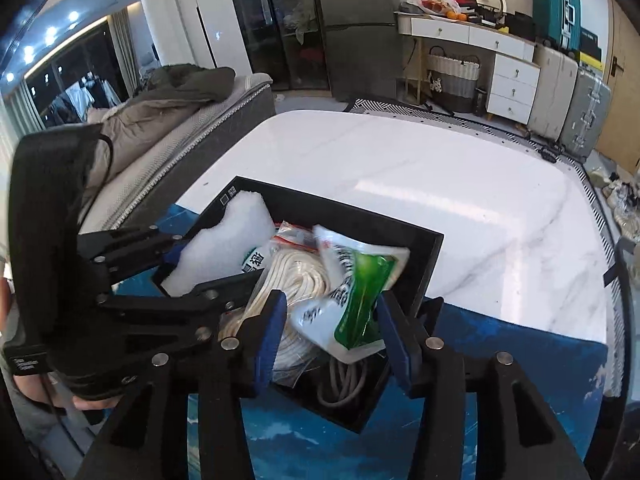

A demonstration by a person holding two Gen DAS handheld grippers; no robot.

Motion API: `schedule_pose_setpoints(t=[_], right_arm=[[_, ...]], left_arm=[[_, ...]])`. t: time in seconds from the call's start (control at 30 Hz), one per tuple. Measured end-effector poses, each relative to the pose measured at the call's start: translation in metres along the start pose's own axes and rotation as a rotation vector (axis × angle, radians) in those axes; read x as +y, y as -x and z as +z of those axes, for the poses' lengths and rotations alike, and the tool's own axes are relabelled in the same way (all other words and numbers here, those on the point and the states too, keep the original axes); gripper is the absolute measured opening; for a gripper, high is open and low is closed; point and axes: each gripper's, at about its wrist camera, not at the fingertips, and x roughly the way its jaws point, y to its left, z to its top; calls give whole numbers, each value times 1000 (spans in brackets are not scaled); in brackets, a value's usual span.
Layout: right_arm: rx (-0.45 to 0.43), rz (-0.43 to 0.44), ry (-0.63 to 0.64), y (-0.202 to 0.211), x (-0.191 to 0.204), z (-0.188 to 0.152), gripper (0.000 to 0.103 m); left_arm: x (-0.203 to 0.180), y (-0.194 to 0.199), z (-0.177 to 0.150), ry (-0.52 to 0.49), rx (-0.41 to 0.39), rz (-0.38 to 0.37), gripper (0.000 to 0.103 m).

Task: Organize soft objects

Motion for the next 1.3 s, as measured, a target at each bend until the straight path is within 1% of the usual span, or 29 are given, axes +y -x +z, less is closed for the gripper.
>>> schedule_pose_setpoints(t=[0.07,0.1,0.13,0.2,0.27,0.3,0.37,0.4,0.43,0.47,0.5,0.53,0.57,0.6,0.63,0.73,0.8,0.87,0.93,1.0,1.07,1.13,1.2,1.3], right_arm=[[-1,-4,-14,0,3,0,51],[-4,-3,-24,1,2,0,51],[-3,-2,-34,2,2,1,52],[-31,6,-68,12,1,3,59],[-87,9,-71,28,4,3,87],[-115,0,-65,35,8,3,90],[-203,-12,-38,55,17,0,90],[-239,-19,-21,64,21,-1,90],[-268,-28,-12,71,24,-2,90],[-307,-42,-7,80,26,-4,90],[-345,-58,-7,89,28,-8,90],[-377,-70,-14,95,29,-13,92],[-397,-73,-25,101,27,-18,96],[-416,-75,-37,105,26,-23,99],[-441,-71,-46,110,24,-31,99],[-522,-73,-24,122,19,-54,100],[-586,-95,-21,127,14,-74,101],[-621,-110,-42,128,10,-89,102],[-657,-119,-67,129,10,-100,102],[-714,-137,-70,130,8,-111,102],[-763,-198,-48,125,8,-122,102],[-759,-220,-45,119,5,-127,102],[-781,-259,-60,116,1,-132,102],[-758,-276,-76,113,-1,-130,102]], left_arm=[[2,2,2,9,-5,8,47],[3,4,2,13,-8,6,51],[5,6,3,19,-16,1,53],[9,14,3,31,-42,-4,53],[12,24,2,37,-76,1,54],[13,29,2,40,-93,11,54],[14,44,1,52,-148,52,59],[14,52,-1,54,-179,72,60],[14,64,-5,51,-229,89,63],[13,70,-5,49,-256,99,69],[13,83,-10,43,-314,130,87],[12,91,-13,44,-351,158,103],[12,99,-18,51,-397,197,103],[11,109,-25,60,-456,232,103],[9,121,-34,54,-527,250,103],[2,139,-53,-4,-619,255,103],[-1,145,-65,-9,-675,263,103],[-3,147,-80,-15,-735,260,103],[-2,145,-91,-10,-752,240,103],[3,142,-99,15,-754,238,103],[11,131,-106,37,-747,237,103],[19,120,-109,45,-742,254,103],[28,110,-112,67,-735,279,103],[35,101,-118,90,-721,275,103]])
